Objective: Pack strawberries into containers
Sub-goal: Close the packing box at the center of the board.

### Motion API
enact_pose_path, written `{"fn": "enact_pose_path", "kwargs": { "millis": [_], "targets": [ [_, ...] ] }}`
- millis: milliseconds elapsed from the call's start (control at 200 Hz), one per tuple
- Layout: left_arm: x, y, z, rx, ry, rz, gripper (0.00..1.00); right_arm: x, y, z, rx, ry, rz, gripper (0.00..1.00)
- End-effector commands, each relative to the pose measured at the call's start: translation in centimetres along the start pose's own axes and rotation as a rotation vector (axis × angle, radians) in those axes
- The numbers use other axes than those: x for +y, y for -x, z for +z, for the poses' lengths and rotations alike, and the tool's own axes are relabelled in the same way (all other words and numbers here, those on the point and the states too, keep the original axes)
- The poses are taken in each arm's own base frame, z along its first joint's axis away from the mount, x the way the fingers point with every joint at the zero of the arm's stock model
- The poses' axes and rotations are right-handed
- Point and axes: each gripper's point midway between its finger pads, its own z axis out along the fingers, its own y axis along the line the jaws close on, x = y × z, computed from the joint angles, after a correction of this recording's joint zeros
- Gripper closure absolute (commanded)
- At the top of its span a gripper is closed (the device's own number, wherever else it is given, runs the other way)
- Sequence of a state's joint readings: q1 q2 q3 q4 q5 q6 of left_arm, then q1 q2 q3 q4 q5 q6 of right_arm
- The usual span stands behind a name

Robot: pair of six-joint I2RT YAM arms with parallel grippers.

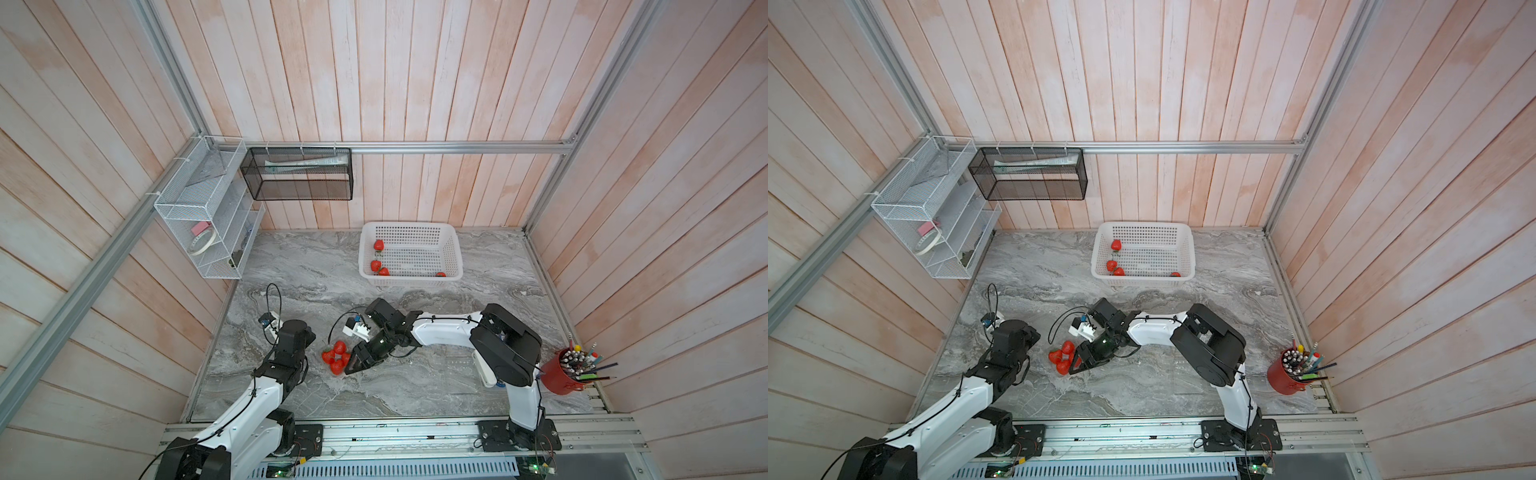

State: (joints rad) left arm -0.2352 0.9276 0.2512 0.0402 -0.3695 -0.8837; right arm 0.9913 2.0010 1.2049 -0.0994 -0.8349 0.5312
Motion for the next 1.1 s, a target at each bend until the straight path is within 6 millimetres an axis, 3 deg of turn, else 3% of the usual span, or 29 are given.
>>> {"fn": "enact_pose_path", "kwargs": {
  "millis": [0, 140, 215, 430, 650, 855, 1095],
  "targets": [
    [0.5, 0.2, -0.1, -0.020, 0.021, 0.010, 0.92, -0.4, -0.9, -0.7, 0.016, -0.012, 0.035, 0.44],
    [0.6, 0.4, -0.1, -0.033, 0.026, 0.006, 0.92, -1.2, -2.6, -0.7, 0.050, -0.024, 0.082, 0.42],
    [0.5, 0.6, -0.1, -0.041, 0.022, 0.002, 0.92, -1.4, -2.5, -0.5, 0.047, -0.025, 0.087, 0.42],
    [0.4, 0.6, -0.1, -0.039, 0.019, 0.000, 0.92, -1.3, 1.6, 0.4, -0.033, 0.016, 0.061, 0.41],
    [0.6, 0.5, -0.1, -0.041, 0.023, 0.007, 0.91, -1.9, 5.0, -1.2, -0.133, 0.049, 0.089, 0.41],
    [0.7, 0.5, 0.1, -0.044, 0.034, 0.018, 0.90, -2.3, 6.1, -2.5, -0.162, 0.033, 0.098, 0.42],
    [0.7, 0.4, 0.5, -0.040, 0.049, 0.029, 0.90, -2.6, 5.2, -3.8, -0.161, 0.026, 0.134, 0.42]
  ]
}}
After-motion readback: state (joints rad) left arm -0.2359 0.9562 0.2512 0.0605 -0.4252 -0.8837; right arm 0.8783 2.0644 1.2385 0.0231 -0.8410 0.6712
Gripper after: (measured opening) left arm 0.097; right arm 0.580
